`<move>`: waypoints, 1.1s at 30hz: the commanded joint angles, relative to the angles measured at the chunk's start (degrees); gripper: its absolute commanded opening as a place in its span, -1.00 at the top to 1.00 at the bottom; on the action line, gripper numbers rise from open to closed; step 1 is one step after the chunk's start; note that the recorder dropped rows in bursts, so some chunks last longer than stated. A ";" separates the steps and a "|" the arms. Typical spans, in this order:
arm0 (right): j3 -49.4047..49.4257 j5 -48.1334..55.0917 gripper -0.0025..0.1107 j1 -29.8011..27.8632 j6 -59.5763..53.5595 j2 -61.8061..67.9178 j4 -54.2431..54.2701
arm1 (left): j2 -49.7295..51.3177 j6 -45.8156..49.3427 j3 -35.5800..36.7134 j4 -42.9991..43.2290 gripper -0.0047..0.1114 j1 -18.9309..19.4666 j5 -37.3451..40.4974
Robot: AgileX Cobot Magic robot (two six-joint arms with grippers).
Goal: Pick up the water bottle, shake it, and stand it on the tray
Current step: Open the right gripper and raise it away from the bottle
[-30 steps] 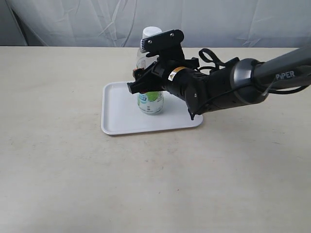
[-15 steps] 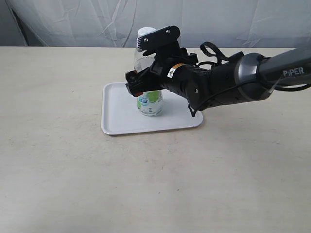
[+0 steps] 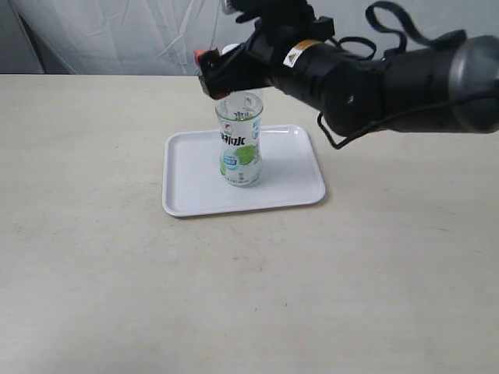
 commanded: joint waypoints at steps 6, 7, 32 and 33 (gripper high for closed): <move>-0.27 19.20 -0.81 -0.28 -3.21 -14.40 -0.45 | -0.23 -0.23 0.21 0.00 0.91 -0.35 -0.53; -0.27 21.74 -0.81 -0.28 -3.49 -15.90 -0.45 | -0.23 -0.23 0.21 0.00 0.91 -0.35 -0.53; -0.27 63.76 0.79 -0.28 2.29 -27.82 8.78 | -0.23 -0.23 0.21 0.00 0.91 -0.35 -0.53; -0.27 63.46 0.78 -0.28 2.29 -27.82 9.43 | -0.23 -0.23 0.21 0.00 0.91 -0.35 -0.53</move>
